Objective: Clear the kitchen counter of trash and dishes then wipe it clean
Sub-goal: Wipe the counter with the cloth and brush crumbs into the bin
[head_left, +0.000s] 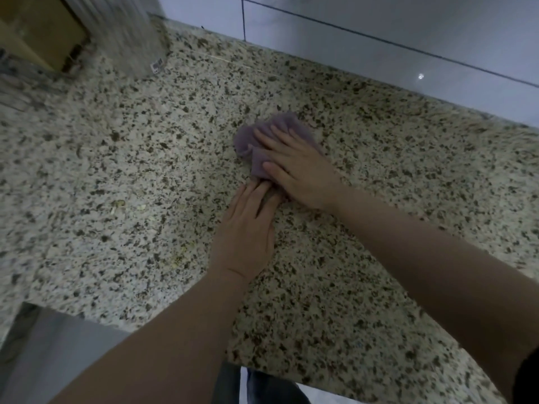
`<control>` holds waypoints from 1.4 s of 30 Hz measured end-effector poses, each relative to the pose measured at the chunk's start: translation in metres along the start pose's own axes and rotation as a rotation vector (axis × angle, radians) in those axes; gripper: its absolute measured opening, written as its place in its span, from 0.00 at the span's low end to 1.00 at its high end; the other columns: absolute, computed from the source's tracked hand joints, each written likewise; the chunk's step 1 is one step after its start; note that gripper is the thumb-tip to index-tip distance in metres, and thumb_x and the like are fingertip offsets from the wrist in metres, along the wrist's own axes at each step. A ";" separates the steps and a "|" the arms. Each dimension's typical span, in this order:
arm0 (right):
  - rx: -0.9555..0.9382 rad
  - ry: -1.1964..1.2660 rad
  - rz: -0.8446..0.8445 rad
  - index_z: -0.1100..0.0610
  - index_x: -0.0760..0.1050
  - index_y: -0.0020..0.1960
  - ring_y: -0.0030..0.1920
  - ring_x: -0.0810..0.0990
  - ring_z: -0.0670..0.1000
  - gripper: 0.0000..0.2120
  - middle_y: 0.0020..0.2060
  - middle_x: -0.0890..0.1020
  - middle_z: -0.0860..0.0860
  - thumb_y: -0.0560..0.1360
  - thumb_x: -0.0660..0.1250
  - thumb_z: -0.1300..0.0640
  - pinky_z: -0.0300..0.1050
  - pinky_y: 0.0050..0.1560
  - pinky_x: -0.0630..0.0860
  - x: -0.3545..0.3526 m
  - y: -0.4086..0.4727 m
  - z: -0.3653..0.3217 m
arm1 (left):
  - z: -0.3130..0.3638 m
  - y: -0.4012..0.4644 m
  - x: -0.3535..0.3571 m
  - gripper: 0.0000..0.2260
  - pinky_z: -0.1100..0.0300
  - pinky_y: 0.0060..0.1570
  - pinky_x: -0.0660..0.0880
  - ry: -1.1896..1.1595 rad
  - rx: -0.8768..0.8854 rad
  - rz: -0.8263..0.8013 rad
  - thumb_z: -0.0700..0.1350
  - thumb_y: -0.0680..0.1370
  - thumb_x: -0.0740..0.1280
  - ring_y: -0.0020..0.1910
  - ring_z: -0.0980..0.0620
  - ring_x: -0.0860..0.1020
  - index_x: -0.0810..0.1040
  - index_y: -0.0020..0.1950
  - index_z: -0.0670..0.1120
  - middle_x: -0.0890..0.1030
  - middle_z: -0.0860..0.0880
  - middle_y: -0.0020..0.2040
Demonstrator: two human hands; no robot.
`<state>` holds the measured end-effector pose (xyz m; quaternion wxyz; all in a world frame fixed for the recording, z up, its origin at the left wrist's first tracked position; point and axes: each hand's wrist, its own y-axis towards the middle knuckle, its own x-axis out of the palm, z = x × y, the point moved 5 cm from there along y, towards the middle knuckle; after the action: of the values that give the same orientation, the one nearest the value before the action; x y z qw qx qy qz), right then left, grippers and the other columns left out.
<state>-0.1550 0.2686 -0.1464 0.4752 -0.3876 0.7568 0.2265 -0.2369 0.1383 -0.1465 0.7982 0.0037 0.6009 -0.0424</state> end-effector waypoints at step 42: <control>0.522 0.018 0.120 0.45 0.52 0.79 0.80 0.46 0.53 0.23 0.80 0.53 0.45 0.85 0.46 0.47 0.49 0.78 0.40 -0.028 -0.081 0.069 | -0.001 -0.003 -0.001 0.25 0.52 0.78 0.48 0.028 0.034 0.035 0.46 0.80 0.52 0.80 0.48 0.52 0.60 0.79 0.46 0.58 0.48 0.79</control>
<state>-0.0452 0.2795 -0.1497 0.5379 -0.2085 0.8154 0.0479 -0.2381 0.1351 -0.1457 0.7902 0.0280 0.6109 -0.0386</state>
